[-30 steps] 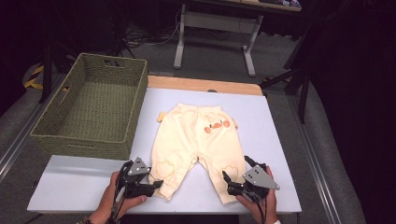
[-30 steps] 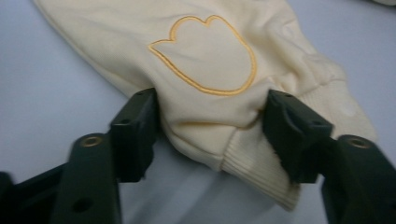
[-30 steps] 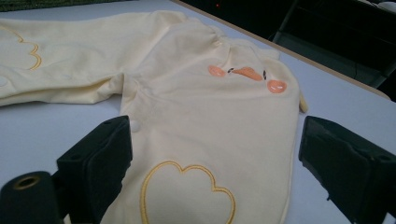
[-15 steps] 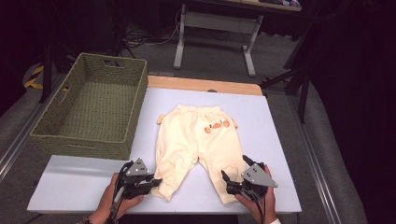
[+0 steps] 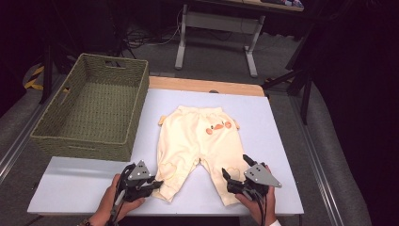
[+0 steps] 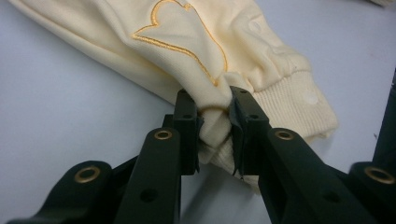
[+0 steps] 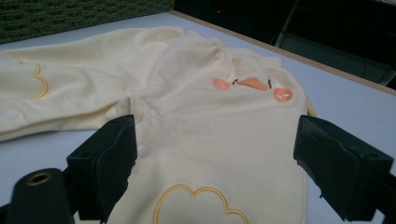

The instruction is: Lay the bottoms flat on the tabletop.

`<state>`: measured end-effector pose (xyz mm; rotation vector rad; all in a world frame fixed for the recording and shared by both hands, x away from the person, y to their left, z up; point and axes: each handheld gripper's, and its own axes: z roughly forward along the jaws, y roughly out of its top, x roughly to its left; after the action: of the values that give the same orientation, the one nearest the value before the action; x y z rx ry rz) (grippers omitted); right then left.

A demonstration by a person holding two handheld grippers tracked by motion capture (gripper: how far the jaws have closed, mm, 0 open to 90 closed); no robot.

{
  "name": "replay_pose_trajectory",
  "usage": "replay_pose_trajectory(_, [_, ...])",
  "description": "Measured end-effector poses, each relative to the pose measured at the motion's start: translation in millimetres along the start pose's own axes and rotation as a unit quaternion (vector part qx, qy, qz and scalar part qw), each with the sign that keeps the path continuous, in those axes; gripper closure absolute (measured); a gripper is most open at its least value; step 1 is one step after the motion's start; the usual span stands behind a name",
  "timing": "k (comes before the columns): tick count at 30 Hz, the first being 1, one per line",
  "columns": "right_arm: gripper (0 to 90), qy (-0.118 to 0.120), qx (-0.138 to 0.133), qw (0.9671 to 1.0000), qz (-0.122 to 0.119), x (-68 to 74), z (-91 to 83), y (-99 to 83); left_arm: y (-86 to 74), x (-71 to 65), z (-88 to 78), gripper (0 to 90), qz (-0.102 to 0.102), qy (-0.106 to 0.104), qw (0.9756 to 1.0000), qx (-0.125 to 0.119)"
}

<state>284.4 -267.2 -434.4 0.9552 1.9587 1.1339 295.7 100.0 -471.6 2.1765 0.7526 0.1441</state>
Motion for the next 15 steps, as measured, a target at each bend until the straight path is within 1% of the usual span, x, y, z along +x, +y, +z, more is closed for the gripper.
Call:
replay_pose_trajectory(1, [13.9,0.0,0.0,1.0,0.0,0.0,0.0,0.0,0.4,0.0,0.1,74.8,0.004,0.004,1.0,0.0])
replay_pose_trajectory(2, [13.6,0.001,0.004,1.0,0.0,0.9,1.0,2.3,0.5,-0.5,0.0,74.7,0.002,0.002,1.0,0.003])
replay_pose_trajectory(5, [12.1,0.01,0.0,0.9999,0.008,2.9,3.1,8.1,0.2,0.4,0.0,74.6,-0.001,-0.002,1.0,0.002])
replay_pose_trajectory(7, [11.4,0.013,-0.003,0.9999,0.005,5.9,6.8,14.1,0.0,0.9,0.1,74.4,-0.003,-0.003,1.0,0.001])
replay_pose_trajectory(9, [11.3,0.016,-0.004,0.9999,0.004,7.0,8.0,16.0,0.1,0.9,0.2,74.3,-0.001,-0.003,1.0,0.002])
replay_pose_trajectory(11, [10.3,0.017,-0.007,0.9998,-0.004,9.8,11.4,21.4,0.0,1.6,0.2,74.2,0.0,-0.004,1.0,0.002])
replay_pose_trajectory(15, [9.7,0.017,-0.013,0.9998,-0.001,10.3,13.6,27.1,-0.3,2.2,0.3,74.2,-0.002,-0.006,1.0,0.001])
